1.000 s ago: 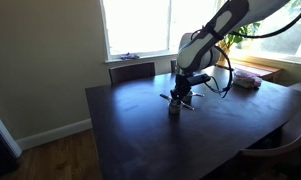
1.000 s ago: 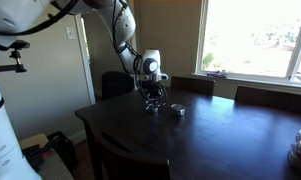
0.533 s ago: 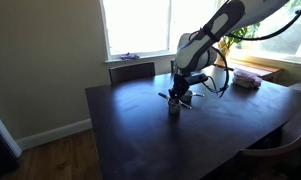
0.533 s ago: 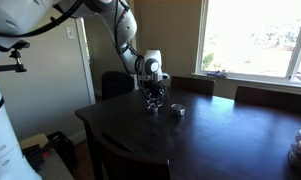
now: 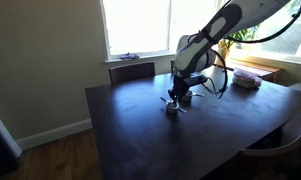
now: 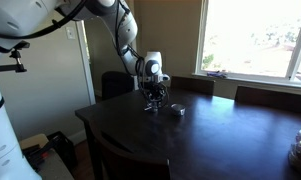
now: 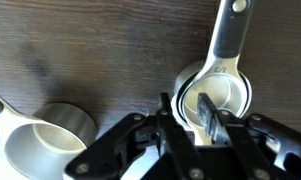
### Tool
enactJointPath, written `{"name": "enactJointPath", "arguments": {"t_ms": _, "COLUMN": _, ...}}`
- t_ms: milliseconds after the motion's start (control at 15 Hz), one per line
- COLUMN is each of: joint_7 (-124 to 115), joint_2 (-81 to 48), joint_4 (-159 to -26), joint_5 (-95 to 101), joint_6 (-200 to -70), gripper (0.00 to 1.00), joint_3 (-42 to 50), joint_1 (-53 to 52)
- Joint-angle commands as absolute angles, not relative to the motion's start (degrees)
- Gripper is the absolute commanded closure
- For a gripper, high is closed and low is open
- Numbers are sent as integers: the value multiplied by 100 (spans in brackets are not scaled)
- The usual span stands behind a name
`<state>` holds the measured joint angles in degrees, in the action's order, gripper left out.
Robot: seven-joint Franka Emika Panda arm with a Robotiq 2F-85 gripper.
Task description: Stack the four measuring cups together
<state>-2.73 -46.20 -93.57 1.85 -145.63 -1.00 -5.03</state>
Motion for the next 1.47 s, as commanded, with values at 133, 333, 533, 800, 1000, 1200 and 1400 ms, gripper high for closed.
{"name": "enactJointPath", "arguments": {"t_ms": 133, "joint_7": -325, "joint_2": -4223, "joint_4": -9681, "joint_5": 135, "joint_6": -14432, "gripper": 23, "joint_3": -92, "joint_1": -478}}
{"name": "enactJointPath", "arguments": {"t_ms": 333, "joint_7": -626, "joint_2": -4145, "joint_4": -9703, "joint_5": 90, "joint_6": -14425, "gripper": 2, "joint_3": 0, "joint_1": -539}}
{"name": "enactJointPath", "arguments": {"t_ms": 533, "joint_7": -1127, "joint_2": -4273, "joint_4": -9572, "joint_5": 43, "joint_6": -14342, "gripper": 0, "joint_3": 139, "joint_1": -622}}
{"name": "enactJointPath", "arguments": {"t_ms": 800, "joint_7": -1570, "joint_2": -4334, "joint_4": -9529, "joint_5": -49, "joint_6": -14021, "gripper": 0, "joint_3": 187, "joint_1": -635}}
{"name": "enactJointPath", "arguments": {"t_ms": 1000, "joint_7": -1556, "joint_2": -4429, "joint_4": -9466, "joint_5": -93, "joint_6": -13965, "gripper": 0, "joint_3": 112, "joint_1": -587}}
{"name": "enactJointPath", "arguments": {"t_ms": 1200, "joint_7": -1530, "joint_2": -4589, "joint_4": -9349, "joint_5": -89, "joint_6": -14041, "gripper": 0, "joint_3": 113, "joint_1": -603}}
{"name": "enactJointPath", "arguments": {"t_ms": 1400, "joint_7": -1583, "joint_2": -4737, "joint_4": -9207, "joint_5": -59, "joint_6": -14033, "gripper": 1, "joint_3": 142, "joint_1": -661}}
